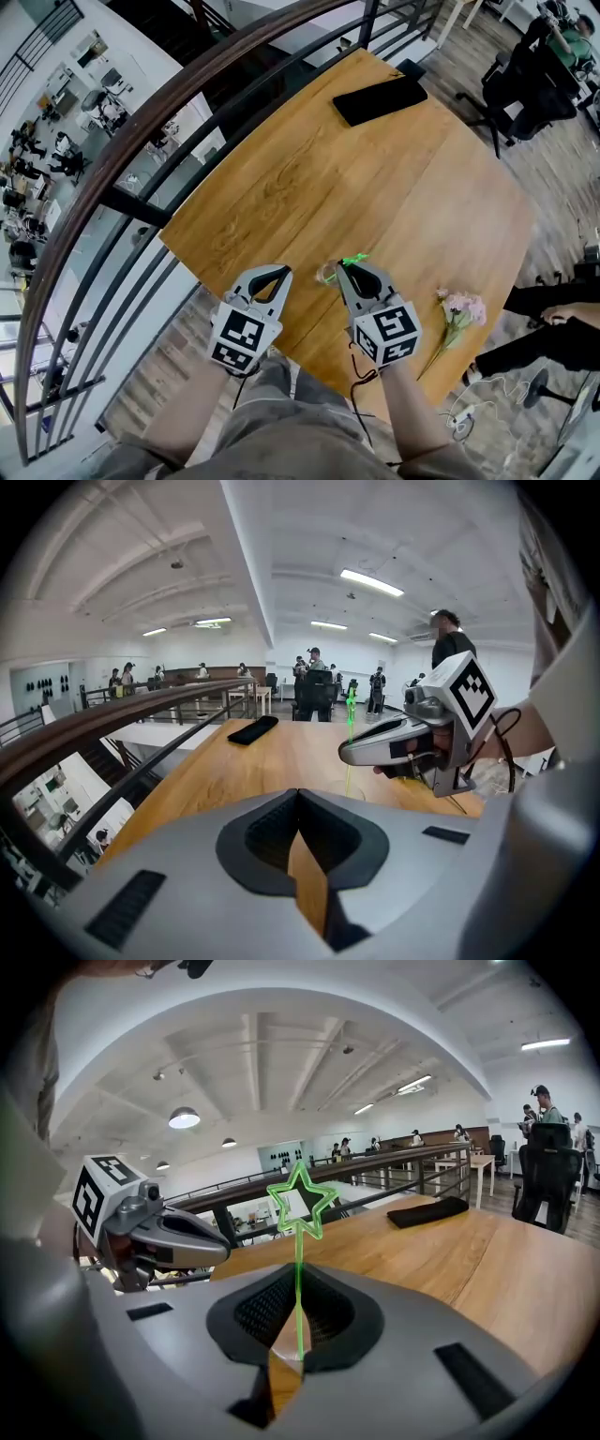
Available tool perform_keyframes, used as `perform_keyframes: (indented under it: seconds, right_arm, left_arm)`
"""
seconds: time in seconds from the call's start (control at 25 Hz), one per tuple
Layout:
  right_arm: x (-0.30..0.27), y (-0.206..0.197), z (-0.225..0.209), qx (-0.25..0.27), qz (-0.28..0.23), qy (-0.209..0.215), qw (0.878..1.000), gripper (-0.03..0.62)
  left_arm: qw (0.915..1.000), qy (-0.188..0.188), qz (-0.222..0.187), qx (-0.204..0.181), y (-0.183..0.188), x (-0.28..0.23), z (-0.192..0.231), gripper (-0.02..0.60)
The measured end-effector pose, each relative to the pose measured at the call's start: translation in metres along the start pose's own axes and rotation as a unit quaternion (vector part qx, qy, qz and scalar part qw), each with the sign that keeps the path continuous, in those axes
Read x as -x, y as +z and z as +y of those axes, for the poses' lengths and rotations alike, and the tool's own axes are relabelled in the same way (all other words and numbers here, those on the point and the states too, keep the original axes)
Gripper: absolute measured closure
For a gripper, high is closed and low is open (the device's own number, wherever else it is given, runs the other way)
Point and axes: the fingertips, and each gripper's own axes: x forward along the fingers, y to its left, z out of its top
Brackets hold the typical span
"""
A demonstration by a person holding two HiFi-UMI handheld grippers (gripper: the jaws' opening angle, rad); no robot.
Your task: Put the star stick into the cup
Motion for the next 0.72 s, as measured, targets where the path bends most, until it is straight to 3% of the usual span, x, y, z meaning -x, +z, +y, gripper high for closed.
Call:
perform_keyframes:
  seconds: [0.28,0.32,0.4,0.44,0.56,0.72]
  right_arm:
    - [-0.007,-0.014,-0.002,-0.004,0.024,-0.012,1.000,0.553]
    - [-0.007,-0.015,-0.003,-0.005,0.028,-0.013,1.000,0.536]
    - [-0.007,-0.016,-0.006,-0.010,0.036,-0.016,0.999,0.404]
    - [-0.006,-0.016,-0.008,-0.012,0.038,-0.018,0.999,0.384]
    - [0.003,-0.016,-0.007,-0.021,0.037,-0.024,0.999,0.345]
    - [0.017,-0.006,-0.007,-0.015,0.028,-0.032,0.999,0.341]
  left_arm:
    - [0.9999,-0.009,0.009,0.009,-0.010,-0.002,-0.006,0.566]
    - [0.9999,-0.010,0.009,0.008,-0.010,-0.002,-0.007,0.565]
    - [0.9999,-0.010,0.009,0.006,-0.008,-0.003,-0.007,0.565]
    - [0.9999,-0.011,0.008,0.006,-0.007,-0.003,-0.008,0.566]
    - [0.9998,-0.008,0.007,0.015,-0.011,0.004,-0.011,0.565]
    - [0.9997,-0.003,0.009,0.020,-0.017,0.015,-0.013,0.565]
